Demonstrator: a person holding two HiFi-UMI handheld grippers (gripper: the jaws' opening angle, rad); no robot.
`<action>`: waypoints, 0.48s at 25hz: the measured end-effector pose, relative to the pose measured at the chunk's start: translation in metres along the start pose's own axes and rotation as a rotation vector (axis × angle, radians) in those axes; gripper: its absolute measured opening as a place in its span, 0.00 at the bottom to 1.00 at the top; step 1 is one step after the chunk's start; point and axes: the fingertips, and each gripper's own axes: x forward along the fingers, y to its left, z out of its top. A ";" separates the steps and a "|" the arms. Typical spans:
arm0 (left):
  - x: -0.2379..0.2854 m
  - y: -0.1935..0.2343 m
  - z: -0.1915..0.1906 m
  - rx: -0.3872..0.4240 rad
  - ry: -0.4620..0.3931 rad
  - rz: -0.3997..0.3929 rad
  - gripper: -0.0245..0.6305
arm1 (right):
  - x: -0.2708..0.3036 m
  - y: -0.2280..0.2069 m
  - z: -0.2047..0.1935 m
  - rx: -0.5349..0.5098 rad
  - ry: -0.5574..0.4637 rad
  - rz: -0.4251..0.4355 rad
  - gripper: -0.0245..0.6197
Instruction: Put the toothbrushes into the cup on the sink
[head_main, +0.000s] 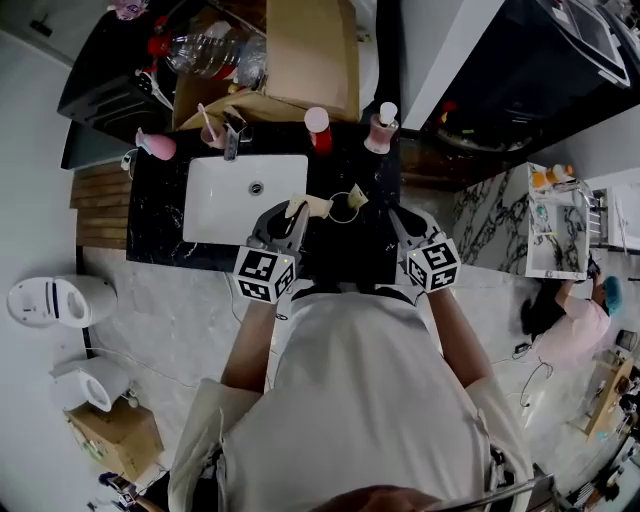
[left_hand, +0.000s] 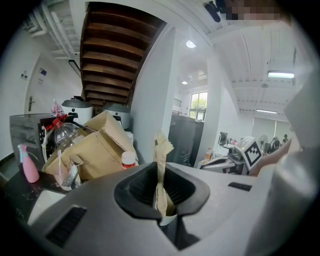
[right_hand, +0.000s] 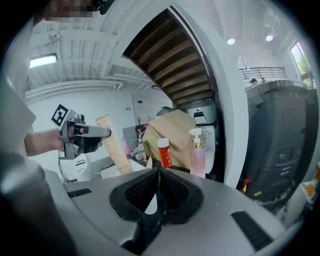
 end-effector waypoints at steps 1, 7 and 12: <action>0.003 -0.001 0.000 0.005 0.000 -0.004 0.09 | -0.001 0.000 0.000 0.005 -0.002 -0.005 0.10; 0.025 -0.010 -0.004 0.036 0.010 -0.025 0.09 | -0.011 -0.006 0.003 0.017 -0.008 -0.029 0.10; 0.039 -0.014 -0.022 0.055 0.055 -0.040 0.09 | -0.020 -0.003 0.005 0.029 -0.025 -0.050 0.10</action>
